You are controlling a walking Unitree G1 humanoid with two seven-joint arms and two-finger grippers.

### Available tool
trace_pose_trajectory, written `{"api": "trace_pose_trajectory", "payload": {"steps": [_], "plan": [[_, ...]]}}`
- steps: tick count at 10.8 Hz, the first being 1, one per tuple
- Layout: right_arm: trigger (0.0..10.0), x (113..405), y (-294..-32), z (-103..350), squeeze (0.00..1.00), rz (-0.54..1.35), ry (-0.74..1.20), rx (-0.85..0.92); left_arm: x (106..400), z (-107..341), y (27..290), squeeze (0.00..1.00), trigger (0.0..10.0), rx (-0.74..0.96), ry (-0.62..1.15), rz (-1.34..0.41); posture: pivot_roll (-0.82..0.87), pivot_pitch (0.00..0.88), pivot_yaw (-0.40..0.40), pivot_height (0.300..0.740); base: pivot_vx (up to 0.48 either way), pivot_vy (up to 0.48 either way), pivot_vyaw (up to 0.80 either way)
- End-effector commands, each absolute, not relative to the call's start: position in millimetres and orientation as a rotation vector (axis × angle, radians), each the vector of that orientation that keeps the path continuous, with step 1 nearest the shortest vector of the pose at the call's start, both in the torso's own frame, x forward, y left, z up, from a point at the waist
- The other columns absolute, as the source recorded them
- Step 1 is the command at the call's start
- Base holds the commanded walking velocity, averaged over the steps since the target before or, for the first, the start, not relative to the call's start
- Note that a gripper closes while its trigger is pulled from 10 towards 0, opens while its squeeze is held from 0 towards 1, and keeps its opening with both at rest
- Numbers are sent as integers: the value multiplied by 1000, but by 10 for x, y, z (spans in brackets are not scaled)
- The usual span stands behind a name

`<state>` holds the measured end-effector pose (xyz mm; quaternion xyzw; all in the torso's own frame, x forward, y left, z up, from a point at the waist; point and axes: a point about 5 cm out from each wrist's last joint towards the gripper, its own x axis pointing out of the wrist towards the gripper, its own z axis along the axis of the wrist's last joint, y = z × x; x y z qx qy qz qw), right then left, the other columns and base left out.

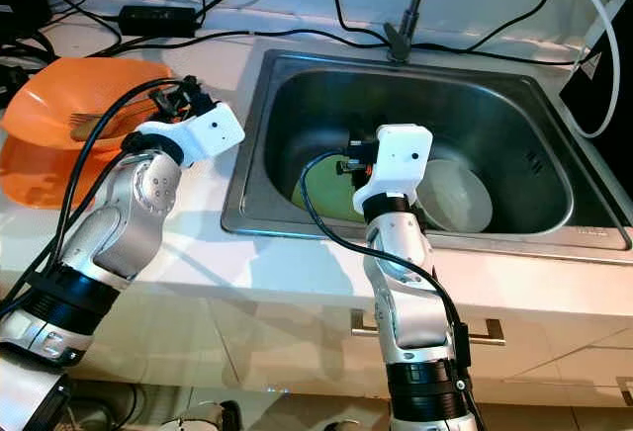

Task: Kitchen organization

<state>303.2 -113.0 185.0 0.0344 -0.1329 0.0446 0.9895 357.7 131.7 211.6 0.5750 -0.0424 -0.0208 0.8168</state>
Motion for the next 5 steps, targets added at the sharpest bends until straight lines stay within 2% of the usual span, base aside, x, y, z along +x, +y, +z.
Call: {"api": "trace_pose_trajectory", "payload": {"steps": [1,5], "plan": [[10000,3041,-1156,1840,0,74,-261,66,3590,2167,1309,0,0,1240,-113,-31,80,78,-53,740,0,0,0],[10000,3046,-1150,1835,0,77,-258,66,3561,2380,1285,0,0,1242,-200,16,83,78,-54,740,0,0,0]]}}
